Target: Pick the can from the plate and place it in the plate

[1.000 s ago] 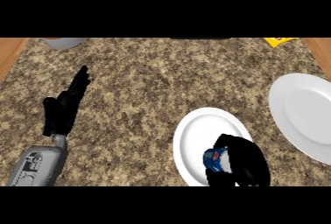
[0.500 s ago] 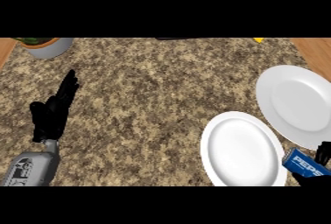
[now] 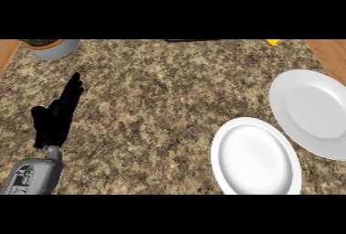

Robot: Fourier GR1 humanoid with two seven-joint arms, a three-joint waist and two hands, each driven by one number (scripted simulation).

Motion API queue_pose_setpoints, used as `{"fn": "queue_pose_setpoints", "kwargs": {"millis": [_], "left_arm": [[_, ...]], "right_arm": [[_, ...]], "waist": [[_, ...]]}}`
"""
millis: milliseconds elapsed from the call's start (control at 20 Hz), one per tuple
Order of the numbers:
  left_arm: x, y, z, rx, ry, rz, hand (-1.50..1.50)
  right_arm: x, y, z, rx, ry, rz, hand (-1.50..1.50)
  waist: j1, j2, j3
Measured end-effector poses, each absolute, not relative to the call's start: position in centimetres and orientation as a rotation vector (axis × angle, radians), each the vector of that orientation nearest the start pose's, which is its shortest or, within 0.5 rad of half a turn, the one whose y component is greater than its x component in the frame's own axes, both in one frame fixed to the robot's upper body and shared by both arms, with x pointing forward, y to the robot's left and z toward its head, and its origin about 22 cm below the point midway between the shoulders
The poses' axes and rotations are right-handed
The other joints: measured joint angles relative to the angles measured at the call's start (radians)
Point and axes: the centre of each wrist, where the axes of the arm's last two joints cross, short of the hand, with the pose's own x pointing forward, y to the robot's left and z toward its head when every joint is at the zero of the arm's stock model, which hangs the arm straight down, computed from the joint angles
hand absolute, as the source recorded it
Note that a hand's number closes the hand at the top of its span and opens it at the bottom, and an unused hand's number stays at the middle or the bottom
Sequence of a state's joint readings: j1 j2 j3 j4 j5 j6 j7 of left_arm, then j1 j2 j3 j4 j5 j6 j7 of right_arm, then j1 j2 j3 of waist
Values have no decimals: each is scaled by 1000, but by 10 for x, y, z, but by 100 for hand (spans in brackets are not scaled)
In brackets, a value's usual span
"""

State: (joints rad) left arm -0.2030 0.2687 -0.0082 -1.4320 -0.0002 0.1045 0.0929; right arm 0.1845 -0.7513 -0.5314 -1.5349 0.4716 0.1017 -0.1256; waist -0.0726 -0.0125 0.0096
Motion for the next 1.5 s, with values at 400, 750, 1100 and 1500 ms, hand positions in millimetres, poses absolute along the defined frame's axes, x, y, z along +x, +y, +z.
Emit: {"fn": "queue_pose_setpoints", "kwargs": {"millis": [400,750,1100,1500], "left_arm": [[299,267,40,225,-1555,-207,0],[306,254,37,213,-1565,-225,0],[304,260,39,211,-1562,-228,0],[310,254,46,205,-1562,-234,0]], "right_arm": [[147,-571,164,-1137,-1532,640,150],[197,-569,150,-983,-1565,639,150],[249,-536,117,-887,-1555,682,150],[292,-495,75,-940,-1376,813,-150]], "waist": [[57,11,-5],[83,16,-8],[85,15,-9],[92,18,-9]]}}
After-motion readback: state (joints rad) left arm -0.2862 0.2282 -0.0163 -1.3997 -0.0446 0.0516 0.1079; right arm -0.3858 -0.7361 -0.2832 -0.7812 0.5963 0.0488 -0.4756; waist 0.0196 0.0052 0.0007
